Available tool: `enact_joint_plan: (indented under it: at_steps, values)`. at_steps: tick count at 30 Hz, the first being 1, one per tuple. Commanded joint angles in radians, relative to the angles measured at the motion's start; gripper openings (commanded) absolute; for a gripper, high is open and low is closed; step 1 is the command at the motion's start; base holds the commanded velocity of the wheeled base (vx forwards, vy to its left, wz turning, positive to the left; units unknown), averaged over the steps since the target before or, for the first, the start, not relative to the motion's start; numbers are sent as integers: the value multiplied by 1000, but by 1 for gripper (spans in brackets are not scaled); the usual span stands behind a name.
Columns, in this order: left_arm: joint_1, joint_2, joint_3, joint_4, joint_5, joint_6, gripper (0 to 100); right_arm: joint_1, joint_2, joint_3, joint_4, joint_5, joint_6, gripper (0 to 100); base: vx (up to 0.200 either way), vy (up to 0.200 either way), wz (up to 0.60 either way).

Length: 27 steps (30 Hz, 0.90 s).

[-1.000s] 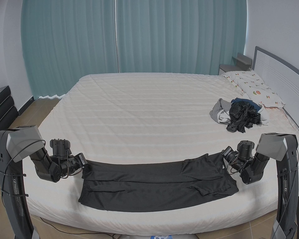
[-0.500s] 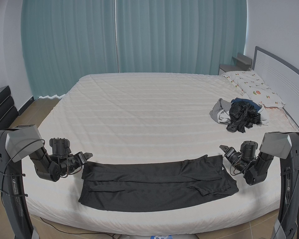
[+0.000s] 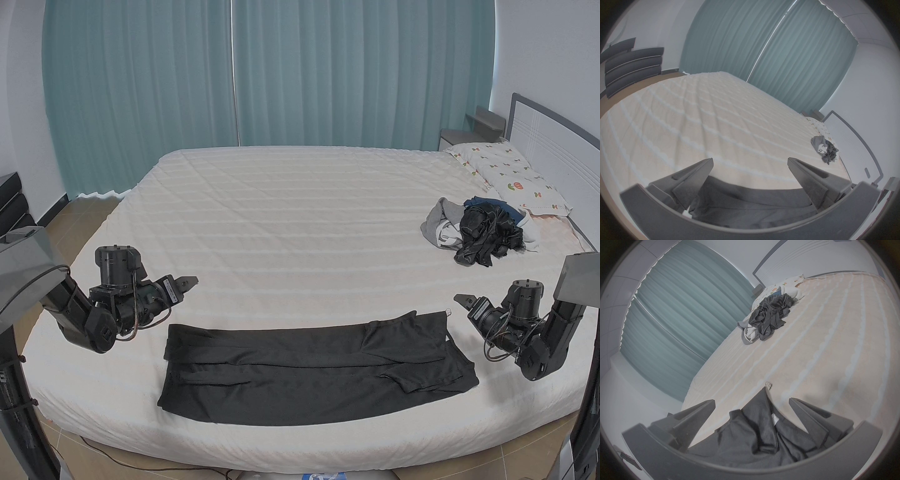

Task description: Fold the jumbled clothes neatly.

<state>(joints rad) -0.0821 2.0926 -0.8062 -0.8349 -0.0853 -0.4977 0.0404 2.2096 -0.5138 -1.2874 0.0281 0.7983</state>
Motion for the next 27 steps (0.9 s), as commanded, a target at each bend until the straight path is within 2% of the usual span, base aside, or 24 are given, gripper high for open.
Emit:
enact_joint_plan:
  at_steps: [1, 3, 4, 5, 7, 12, 13, 20, 22, 25, 27]
  values:
    - [-39, -77, -70, 53, 12, -1, 100, 38, -60, 66, -7, -8, 2, 100, 0, 0, 0]
    - [-41, -109, -122, 137, 12, -1, 100, 50, -62, 83, -13, -10, 4, 100, 0, 0, 0]
    - [-41, -109, -122, 137, 12, -1, 100, 50, -62, 83, -13, -10, 4, 100, 0, 0, 0]
    - [-41, -137, -176, 240, 12, -4, 100, 61, -65, 98, -16, -10, 6, 100, 0, 0, 0]
    - [-39, -166, -212, 316, 13, -10, 100, 67, -65, 101, -16, -10, 9, 100, 0, 0, 0]
    - [-31, -264, -173, 441, 13, -13, 100, 68, -62, 107, -15, -10, 15, 100, 0, 0, 0]
    - [-28, -312, -108, 474, 12, -13, 100, 68, -64, 115, -16, -8, 27, 100, 0, 0, 0]
    - [-24, -417, 229, 441, -17, -15, 100, 85, -57, 143, -20, -2, 79, 100, 0, 0, 0]
    - [-24, -414, 254, 427, -25, -16, 100, 90, -54, 147, -20, -2, 79, 100, 0, 0, 0]
    - [-24, -379, 323, 342, -42, -78, 100, 110, -54, 186, -21, 1, 101, 100, -200, 0, 0]
    - [-24, -347, 354, 307, -54, -94, 100, 115, -59, 196, -21, 1, 119, 100, -200, 200, 0]
